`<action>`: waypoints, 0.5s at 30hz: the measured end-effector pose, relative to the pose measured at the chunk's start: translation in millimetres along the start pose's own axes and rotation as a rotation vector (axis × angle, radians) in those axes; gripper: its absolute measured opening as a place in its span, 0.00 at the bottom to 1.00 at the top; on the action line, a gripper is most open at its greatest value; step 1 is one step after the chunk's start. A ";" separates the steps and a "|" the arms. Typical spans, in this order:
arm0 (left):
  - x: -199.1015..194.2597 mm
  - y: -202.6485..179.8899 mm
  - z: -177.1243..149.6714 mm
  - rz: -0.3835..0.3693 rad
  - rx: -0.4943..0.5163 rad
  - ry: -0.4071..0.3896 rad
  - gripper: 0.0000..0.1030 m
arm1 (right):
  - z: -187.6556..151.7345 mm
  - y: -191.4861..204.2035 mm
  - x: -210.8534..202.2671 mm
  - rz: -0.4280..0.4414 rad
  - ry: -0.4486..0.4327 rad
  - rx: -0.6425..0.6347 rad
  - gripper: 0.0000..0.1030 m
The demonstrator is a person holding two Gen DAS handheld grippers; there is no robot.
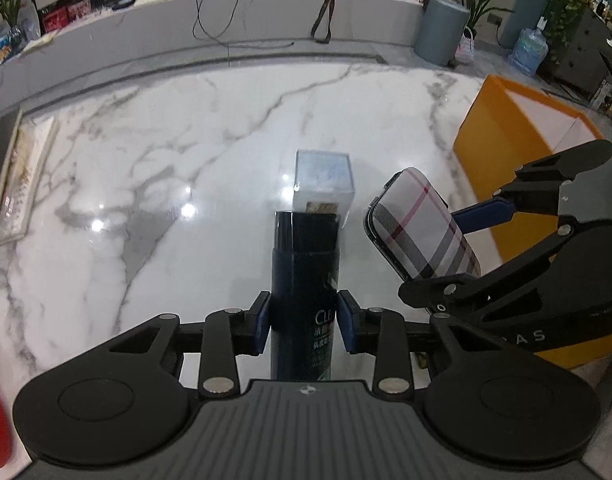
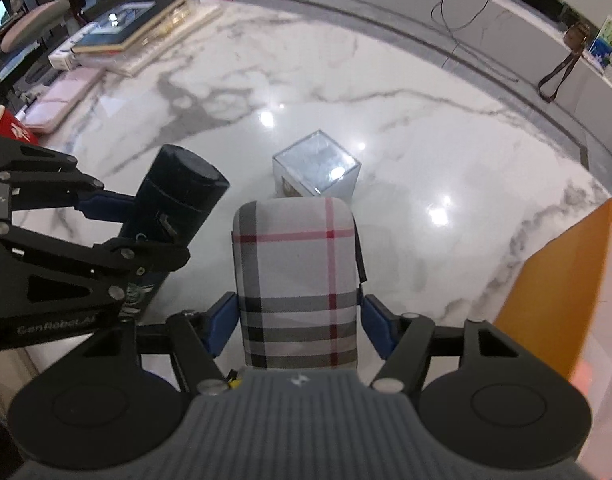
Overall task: Organize rigid objects
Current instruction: 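Grasp the green shampoo bottle with the left gripper while the right gripper grasps the plaid pouch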
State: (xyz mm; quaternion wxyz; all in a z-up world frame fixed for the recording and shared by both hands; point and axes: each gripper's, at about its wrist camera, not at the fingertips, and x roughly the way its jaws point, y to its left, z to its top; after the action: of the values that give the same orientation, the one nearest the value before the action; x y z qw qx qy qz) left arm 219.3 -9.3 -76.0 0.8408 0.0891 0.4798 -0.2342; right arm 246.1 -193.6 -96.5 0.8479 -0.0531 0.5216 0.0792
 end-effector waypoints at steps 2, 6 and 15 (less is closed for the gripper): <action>-10.5 -5.1 1.2 0.000 0.006 -0.016 0.37 | -2.6 0.8 -13.1 -0.001 -0.021 0.004 0.64; -36.4 -21.1 6.2 0.009 0.032 -0.059 0.35 | -7.4 1.9 -45.1 -0.012 -0.069 0.004 0.64; -98.7 -78.0 20.9 -0.012 0.116 -0.198 0.35 | -32.0 -13.9 -130.5 -0.076 -0.179 0.032 0.64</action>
State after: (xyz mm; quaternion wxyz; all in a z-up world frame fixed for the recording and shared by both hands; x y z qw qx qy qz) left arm 155.4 -54.9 24.6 0.8763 0.1110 0.3804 -0.2741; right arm 162.8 -223.1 5.7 0.8942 -0.0523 0.4426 0.0430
